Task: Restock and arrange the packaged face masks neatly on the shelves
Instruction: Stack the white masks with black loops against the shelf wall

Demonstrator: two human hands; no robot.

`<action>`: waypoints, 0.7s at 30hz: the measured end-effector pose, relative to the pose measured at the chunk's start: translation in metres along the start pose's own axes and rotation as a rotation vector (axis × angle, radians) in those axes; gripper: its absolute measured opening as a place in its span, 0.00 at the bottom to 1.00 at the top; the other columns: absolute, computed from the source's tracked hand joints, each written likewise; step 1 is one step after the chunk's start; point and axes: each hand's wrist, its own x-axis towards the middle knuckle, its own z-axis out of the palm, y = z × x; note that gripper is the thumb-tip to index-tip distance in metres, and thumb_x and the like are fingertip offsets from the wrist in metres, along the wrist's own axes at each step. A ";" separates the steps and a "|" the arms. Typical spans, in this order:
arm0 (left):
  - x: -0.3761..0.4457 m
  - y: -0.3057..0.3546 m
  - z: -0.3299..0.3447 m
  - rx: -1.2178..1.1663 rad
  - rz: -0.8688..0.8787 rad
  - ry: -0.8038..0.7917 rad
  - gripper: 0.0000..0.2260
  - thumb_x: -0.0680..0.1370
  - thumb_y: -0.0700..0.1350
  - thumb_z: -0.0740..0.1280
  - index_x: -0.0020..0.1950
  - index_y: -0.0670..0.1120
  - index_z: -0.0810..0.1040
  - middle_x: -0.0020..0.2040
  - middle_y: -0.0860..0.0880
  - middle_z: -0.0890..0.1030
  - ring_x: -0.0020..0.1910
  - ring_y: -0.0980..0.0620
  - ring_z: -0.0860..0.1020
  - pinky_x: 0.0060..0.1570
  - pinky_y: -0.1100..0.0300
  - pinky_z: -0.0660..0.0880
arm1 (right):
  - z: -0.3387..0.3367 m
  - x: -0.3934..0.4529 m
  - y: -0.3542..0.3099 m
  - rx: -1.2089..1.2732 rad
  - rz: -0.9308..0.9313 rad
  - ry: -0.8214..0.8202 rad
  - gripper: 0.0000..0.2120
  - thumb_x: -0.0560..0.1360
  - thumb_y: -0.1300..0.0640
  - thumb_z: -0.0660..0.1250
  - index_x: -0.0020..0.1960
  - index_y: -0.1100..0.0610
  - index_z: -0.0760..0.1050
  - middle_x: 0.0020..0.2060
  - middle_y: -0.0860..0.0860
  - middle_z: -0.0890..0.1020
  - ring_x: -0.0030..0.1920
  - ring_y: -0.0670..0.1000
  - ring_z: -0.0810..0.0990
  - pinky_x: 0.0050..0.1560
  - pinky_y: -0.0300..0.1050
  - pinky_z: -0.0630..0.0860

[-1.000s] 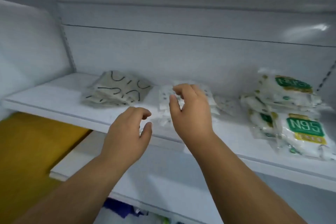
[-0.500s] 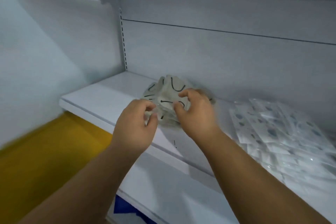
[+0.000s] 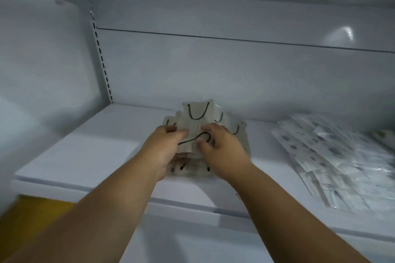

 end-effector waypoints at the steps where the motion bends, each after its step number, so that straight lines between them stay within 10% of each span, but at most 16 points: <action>1: 0.005 -0.001 -0.005 -0.084 -0.029 -0.036 0.09 0.79 0.43 0.69 0.58 0.42 0.80 0.48 0.42 0.86 0.45 0.43 0.85 0.46 0.48 0.83 | 0.000 -0.003 -0.005 0.027 -0.003 0.010 0.20 0.80 0.47 0.63 0.71 0.48 0.69 0.58 0.49 0.78 0.54 0.49 0.77 0.50 0.42 0.72; 6: 0.013 -0.002 -0.013 -0.228 -0.102 -0.137 0.04 0.79 0.36 0.68 0.51 0.38 0.81 0.40 0.43 0.86 0.35 0.46 0.85 0.32 0.56 0.81 | 0.000 -0.008 -0.012 -0.057 0.178 0.141 0.25 0.81 0.41 0.57 0.76 0.48 0.63 0.71 0.51 0.72 0.70 0.55 0.71 0.67 0.51 0.68; 15: 0.032 0.002 -0.024 -0.203 -0.068 -0.245 0.18 0.68 0.35 0.75 0.58 0.39 0.82 0.50 0.40 0.86 0.48 0.38 0.85 0.50 0.42 0.81 | 0.017 -0.013 -0.029 0.544 0.305 0.311 0.12 0.78 0.55 0.67 0.61 0.46 0.77 0.52 0.50 0.83 0.44 0.53 0.83 0.45 0.51 0.82; 21: 0.036 0.015 -0.035 -0.128 -0.098 -0.343 0.14 0.72 0.32 0.74 0.58 0.39 0.81 0.49 0.41 0.86 0.49 0.40 0.85 0.54 0.42 0.81 | 0.010 0.008 -0.023 1.084 0.452 0.386 0.21 0.75 0.61 0.74 0.65 0.54 0.72 0.62 0.57 0.78 0.58 0.58 0.81 0.54 0.54 0.81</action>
